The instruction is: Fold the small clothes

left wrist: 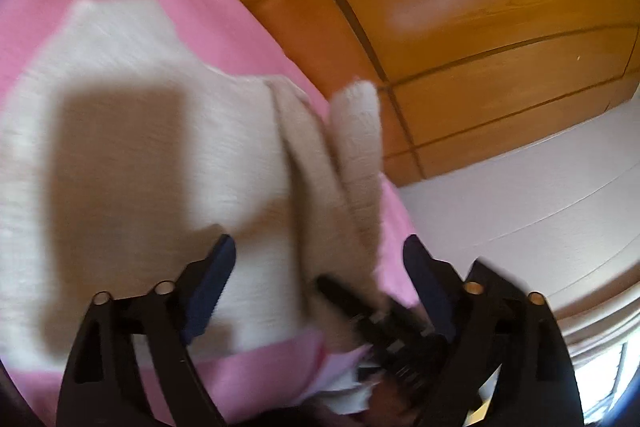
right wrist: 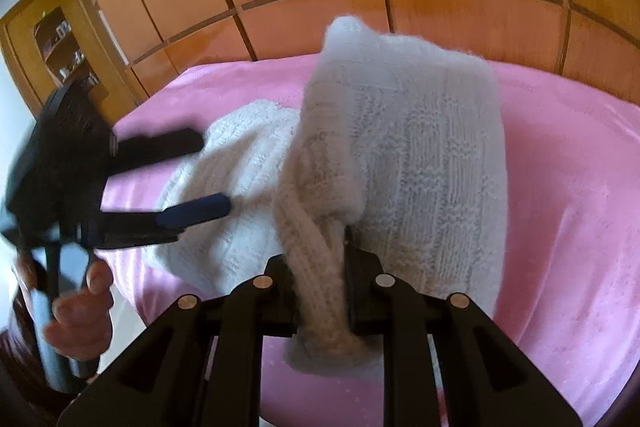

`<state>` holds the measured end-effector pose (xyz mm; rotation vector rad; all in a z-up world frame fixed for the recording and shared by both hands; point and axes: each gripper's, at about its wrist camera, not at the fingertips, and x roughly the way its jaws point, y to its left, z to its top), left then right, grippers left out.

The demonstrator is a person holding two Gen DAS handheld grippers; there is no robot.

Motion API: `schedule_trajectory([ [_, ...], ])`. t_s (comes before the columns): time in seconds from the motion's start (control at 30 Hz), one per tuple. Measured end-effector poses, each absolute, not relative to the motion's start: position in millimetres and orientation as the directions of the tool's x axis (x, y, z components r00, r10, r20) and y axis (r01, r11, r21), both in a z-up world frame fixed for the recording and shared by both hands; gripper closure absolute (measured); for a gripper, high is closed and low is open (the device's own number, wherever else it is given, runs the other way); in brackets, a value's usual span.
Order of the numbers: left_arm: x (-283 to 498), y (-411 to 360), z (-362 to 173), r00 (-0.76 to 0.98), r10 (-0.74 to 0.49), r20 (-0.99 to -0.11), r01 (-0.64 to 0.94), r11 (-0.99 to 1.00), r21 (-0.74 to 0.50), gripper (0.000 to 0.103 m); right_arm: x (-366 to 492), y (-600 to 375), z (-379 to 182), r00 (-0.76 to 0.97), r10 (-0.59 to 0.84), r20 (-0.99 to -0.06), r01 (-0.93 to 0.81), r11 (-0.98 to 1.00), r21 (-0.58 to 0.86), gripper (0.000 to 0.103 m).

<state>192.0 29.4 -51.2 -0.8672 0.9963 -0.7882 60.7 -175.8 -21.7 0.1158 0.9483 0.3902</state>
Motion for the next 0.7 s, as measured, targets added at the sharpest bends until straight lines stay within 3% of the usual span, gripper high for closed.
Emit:
schedule_trajectory([
  [0.23, 219.2, -29.9, -49.7, 0.236, -0.847, -0.476, 0.185, 0.520, -0.834, 0.015, 50.4, -172.1, -24.1, 0.542, 0.412, -0.733, -0.318, 0.907, 0.275, 0.070],
  [0.27, 220.9, -35.3, -48.4, 0.239, -0.833, -0.498, 0.194, 0.544, -0.816, 0.029, 48.9, -175.1, -23.7, 0.538, 0.426, -0.728, -0.322, 0.902, 0.289, 0.067],
  [0.3, 221.8, -39.4, -47.2, 0.239, -0.820, -0.521, 0.207, 0.567, -0.797, 0.054, 47.1, -181.4, -22.2, 0.524, 0.460, -0.717, -0.327, 0.886, 0.329, 0.059],
  [0.33, 224.1, -44.1, -46.1, 0.231, -0.796, -0.560, 0.231, 0.604, -0.763, 0.064, 49.2, -187.8, -20.5, 0.512, 0.491, -0.705, -0.327, 0.870, 0.368, 0.054],
  [0.47, 226.2, -47.4, -40.3, 0.267, -0.765, -0.586, 0.250, 0.642, -0.725, 0.077, 38.1, -228.7, -9.2, 0.508, 0.569, -0.647, -0.307, 0.821, 0.481, 0.032],
  [0.6, 221.2, -45.3, -21.5, 0.333, -0.736, -0.590, 0.297, 0.675, -0.675, 0.084, 29.5, -279.7, -15.0, 0.563, 0.480, -0.672, -0.171, 0.864, 0.474, 0.032],
  [0.7, 218.6, -35.3, -5.9, 0.375, -0.726, -0.577, 0.333, 0.686, -0.646, 0.085, 32.4, -292.0, -30.1, 0.551, 0.408, -0.728, -0.093, 0.897, 0.432, 0.045],
])
